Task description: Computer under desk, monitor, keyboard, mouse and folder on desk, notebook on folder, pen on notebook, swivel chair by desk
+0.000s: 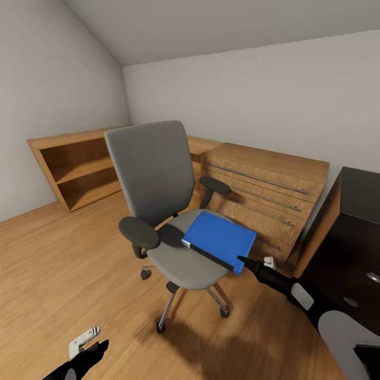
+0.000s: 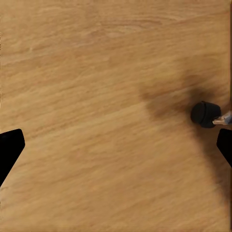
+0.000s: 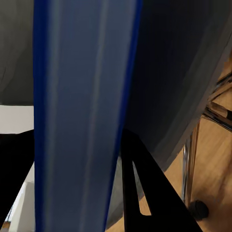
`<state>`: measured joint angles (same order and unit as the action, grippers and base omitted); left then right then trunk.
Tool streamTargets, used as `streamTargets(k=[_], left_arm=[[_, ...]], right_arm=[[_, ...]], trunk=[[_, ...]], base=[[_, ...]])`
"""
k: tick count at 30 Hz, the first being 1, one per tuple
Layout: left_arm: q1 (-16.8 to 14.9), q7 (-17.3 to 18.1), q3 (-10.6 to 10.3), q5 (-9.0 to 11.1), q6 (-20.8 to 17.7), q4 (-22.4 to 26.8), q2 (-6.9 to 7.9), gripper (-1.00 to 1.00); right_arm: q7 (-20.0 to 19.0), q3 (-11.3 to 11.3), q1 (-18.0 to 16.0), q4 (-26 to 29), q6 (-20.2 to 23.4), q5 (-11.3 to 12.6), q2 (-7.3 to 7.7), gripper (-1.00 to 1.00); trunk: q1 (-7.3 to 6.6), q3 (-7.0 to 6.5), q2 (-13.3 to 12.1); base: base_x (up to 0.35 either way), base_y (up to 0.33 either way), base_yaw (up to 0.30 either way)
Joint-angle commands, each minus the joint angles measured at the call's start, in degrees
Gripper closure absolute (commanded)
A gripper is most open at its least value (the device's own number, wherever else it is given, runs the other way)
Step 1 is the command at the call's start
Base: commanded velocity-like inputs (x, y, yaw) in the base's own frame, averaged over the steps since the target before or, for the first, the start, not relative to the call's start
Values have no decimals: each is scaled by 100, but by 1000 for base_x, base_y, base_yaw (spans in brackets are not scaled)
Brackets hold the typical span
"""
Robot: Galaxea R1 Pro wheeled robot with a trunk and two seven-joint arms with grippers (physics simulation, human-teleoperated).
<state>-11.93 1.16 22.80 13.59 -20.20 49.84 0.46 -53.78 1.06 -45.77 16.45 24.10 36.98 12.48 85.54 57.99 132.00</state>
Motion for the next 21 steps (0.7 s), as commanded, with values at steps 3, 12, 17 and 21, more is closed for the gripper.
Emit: streamTargets(k=[3, 12, 17, 21], left_arm=[[-2, 14, 8, 39, -36, 8, -2, -100], [-2, 15, 6, 42, -36, 6, -9, -100], [-2, 15, 6, 46, -36, 1, -9, -100], [-2, 15, 11, 47, -36, 0, -8, -100]], right_arm=[[-8, 8, -2, -1, 50, 20, 0, 100], [-5, 8, -2, -1, 54, 20, 0, 100], [4, 5, -2, -1, 138, 18, 3, 100], [7, -6, -2, 5, 435, 13, 9, 100]], trunk=[[-68, -49, -120], [-265, -211, -481], [-375, -301, -681], [-463, -372, -842]], base=[[0, 0, 0], [0, 0, 0], [0, 0, 0], [0, 0, 0]])
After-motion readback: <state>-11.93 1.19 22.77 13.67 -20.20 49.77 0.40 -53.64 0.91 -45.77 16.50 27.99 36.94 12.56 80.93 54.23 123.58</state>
